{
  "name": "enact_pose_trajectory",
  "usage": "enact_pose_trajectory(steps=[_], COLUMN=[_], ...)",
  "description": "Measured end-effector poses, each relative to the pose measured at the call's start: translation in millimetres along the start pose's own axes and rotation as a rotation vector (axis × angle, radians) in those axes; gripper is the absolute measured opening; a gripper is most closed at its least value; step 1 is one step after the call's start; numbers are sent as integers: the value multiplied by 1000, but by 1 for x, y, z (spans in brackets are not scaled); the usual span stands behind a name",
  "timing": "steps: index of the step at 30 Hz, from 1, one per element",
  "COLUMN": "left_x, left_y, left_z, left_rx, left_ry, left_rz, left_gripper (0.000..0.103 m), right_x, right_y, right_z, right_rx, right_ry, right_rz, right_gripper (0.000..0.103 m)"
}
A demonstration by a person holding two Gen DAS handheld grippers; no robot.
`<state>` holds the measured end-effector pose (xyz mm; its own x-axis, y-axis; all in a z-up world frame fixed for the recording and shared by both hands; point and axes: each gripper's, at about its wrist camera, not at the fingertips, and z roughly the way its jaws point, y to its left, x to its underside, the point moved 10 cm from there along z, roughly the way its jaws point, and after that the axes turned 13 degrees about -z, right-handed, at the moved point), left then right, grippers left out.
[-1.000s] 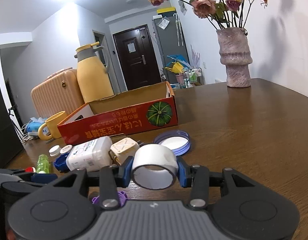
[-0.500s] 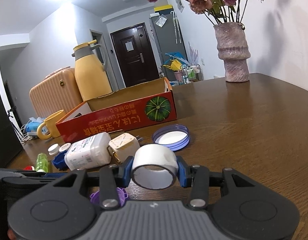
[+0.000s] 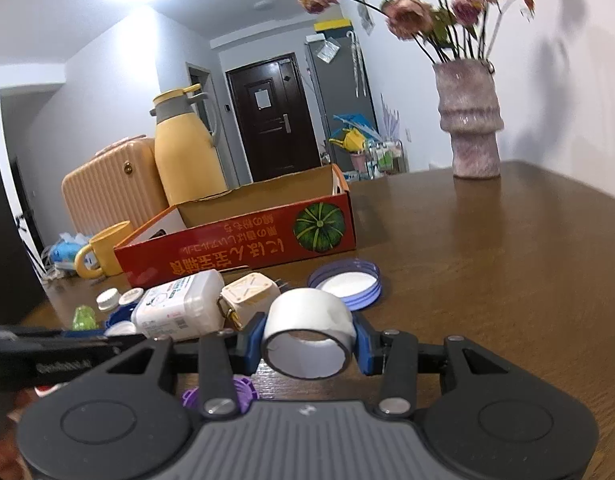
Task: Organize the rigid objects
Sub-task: 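Carry the white cap and tape roll over the cardboard box with both grippers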
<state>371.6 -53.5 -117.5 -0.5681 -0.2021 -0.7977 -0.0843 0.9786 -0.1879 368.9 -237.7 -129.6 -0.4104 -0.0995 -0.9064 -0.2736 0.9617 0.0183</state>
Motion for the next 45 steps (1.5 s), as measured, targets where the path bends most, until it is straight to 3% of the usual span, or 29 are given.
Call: enact_pose_trajectory(steps=[11, 21, 31, 45], left_x=[-45, -96, -145, -201], left_y=[5, 2, 2, 12], left_z=[-39, -49, -28, 29], left_rx=[34, 58, 45, 24], left_ry=[-126, -203, -247, -273], left_rz=[-15, -21, -55, -79], left_gripper=[41, 41, 41, 41], right_x=[-44, -90, -135, -170], right_y=[19, 35, 42, 32], right_z=[-15, -1, 36, 111], right_rx=[-2, -16, -15, -12], right_ry=[-69, -91, -115, -77], right_rz=[-60, -98, -129, -132], right_gripper=[43, 43, 43, 43])
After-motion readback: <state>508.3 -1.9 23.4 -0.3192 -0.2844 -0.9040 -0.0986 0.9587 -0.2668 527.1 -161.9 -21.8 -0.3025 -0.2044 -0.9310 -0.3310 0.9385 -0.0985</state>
